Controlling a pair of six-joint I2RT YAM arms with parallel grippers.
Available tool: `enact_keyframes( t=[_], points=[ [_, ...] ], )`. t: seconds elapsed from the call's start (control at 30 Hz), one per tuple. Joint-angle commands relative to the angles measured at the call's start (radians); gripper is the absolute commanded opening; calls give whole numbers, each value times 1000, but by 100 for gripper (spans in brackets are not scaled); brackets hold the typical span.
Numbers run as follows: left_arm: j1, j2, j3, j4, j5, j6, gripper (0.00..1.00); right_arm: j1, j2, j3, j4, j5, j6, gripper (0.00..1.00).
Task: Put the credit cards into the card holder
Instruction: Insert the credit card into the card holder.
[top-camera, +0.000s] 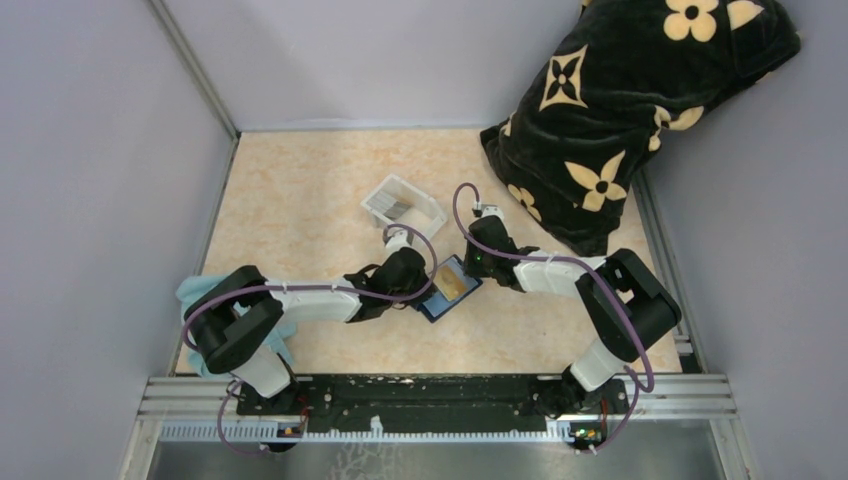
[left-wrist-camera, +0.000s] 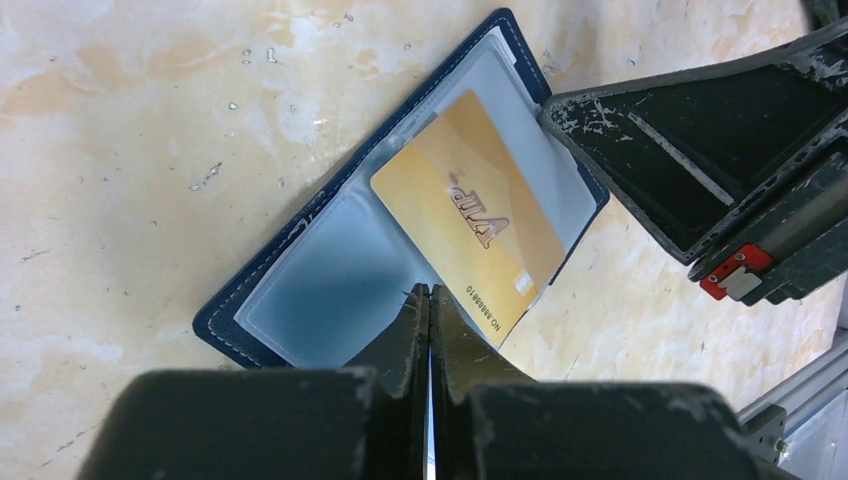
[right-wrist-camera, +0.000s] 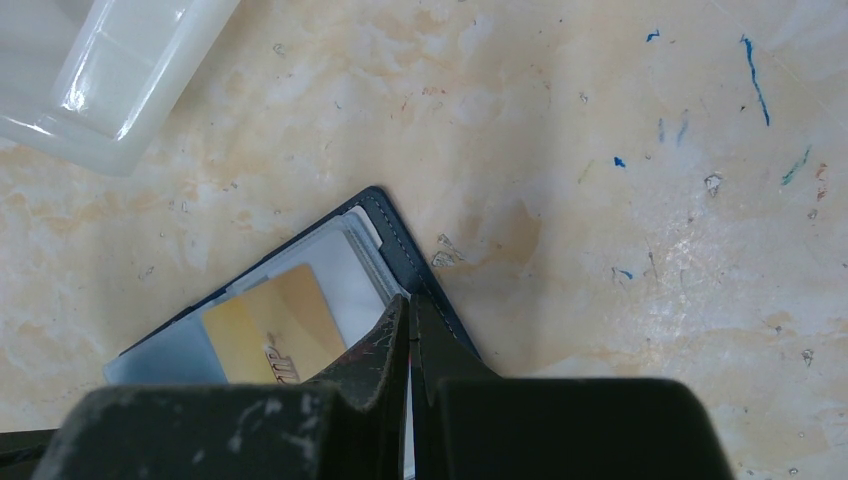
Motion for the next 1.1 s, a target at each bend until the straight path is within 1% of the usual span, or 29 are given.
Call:
enact_keyframes(
  t=[0.0, 0.47, 1.07],
  points=[
    [-10, -14, 12, -21, -6, 50, 0, 17, 35, -4, -101, -10, -16, 0],
    [-44, 59, 59, -20, 21, 70, 0, 21, 34, -4, -103, -9, -13, 0],
    [-51, 90, 94, -26, -36, 56, 0, 22, 37, -14, -94, -11, -10, 0]
  ],
)
